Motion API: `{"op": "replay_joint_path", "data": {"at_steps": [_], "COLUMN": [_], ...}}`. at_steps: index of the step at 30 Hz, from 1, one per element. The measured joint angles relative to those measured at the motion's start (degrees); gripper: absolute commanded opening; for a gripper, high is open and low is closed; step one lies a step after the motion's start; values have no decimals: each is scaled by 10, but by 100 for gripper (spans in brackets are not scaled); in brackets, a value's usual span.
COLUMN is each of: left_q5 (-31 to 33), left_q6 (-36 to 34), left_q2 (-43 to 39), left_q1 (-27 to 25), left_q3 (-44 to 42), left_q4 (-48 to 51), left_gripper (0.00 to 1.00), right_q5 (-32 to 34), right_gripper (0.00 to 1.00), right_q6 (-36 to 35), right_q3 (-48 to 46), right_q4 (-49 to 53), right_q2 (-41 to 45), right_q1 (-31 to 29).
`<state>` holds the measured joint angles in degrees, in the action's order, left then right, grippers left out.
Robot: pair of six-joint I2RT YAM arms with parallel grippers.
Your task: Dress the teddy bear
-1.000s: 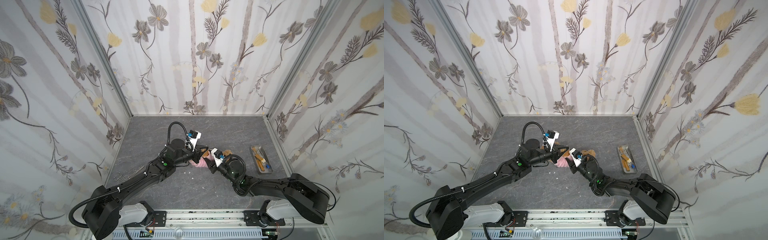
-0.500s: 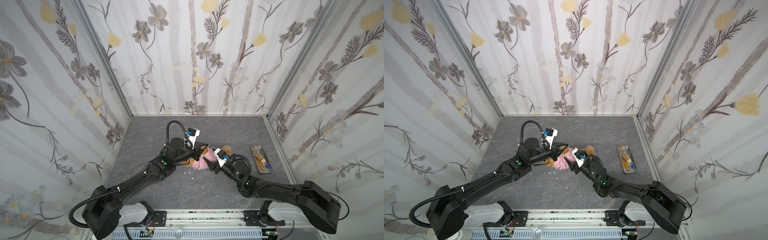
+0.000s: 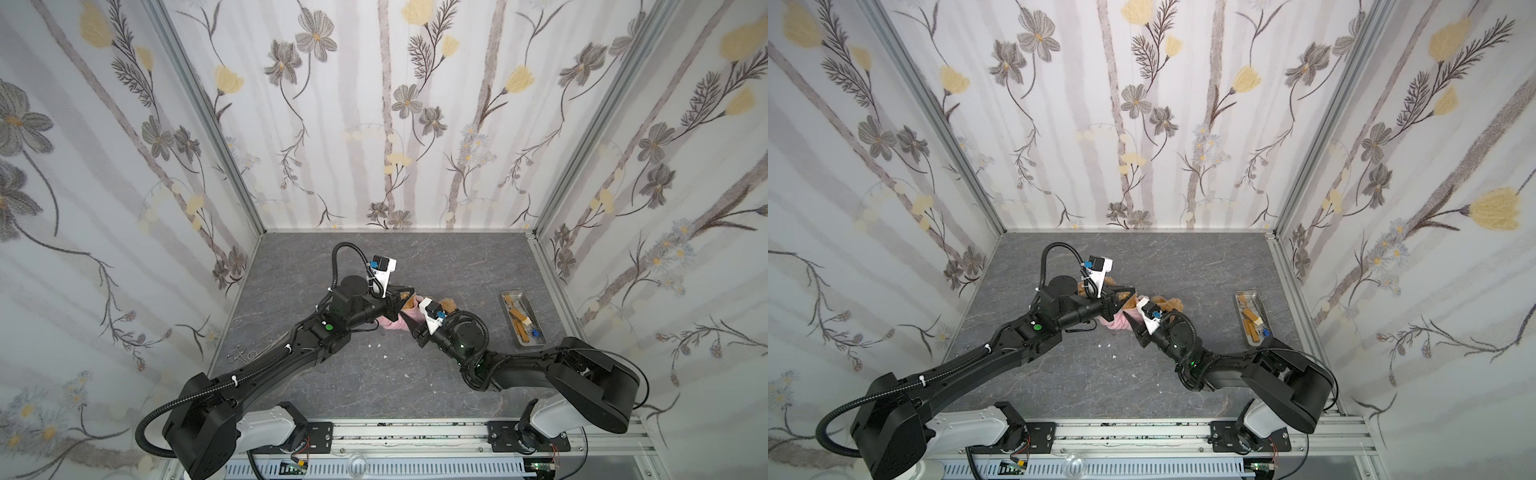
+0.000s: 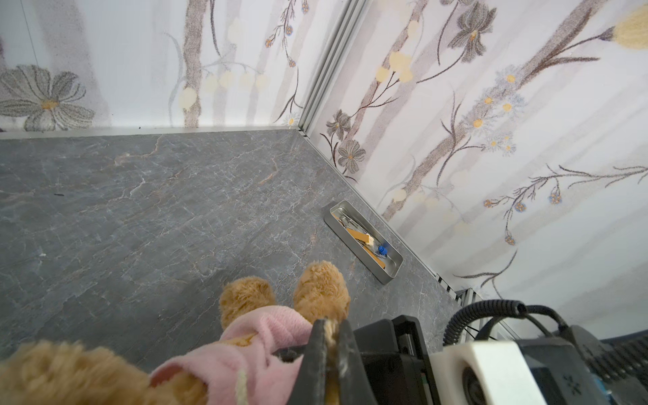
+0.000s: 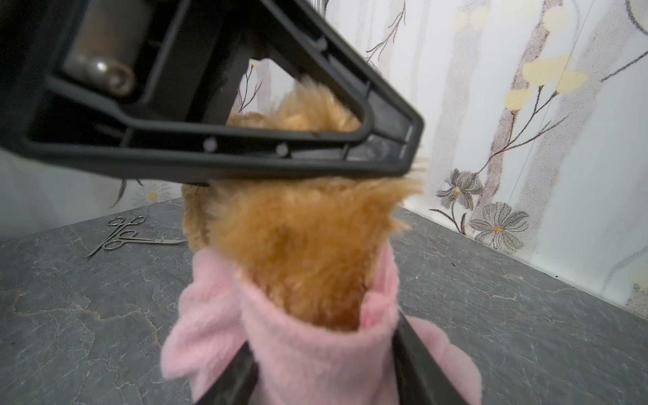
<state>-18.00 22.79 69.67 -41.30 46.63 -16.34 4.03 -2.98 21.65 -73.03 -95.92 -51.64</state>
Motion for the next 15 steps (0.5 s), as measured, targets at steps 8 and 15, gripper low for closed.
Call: {"op": "replay_joint_path", "data": {"at_steps": [8, 15], "left_q5": [0, 21], "left_q6": [51, 16], "left_q2": [-2, 17], "left_q1": [1, 20], "left_q3": [5, 16], "left_q4": [11, -14], "left_gripper": [0, 0], "right_q5": [-1, -25], "right_gripper": [49, 84], "right_q6": [15, 15], "right_q3": [-40, -40], "right_q4": [-57, 112], "right_q2": [12, 177], "right_q1": [4, 28]}}
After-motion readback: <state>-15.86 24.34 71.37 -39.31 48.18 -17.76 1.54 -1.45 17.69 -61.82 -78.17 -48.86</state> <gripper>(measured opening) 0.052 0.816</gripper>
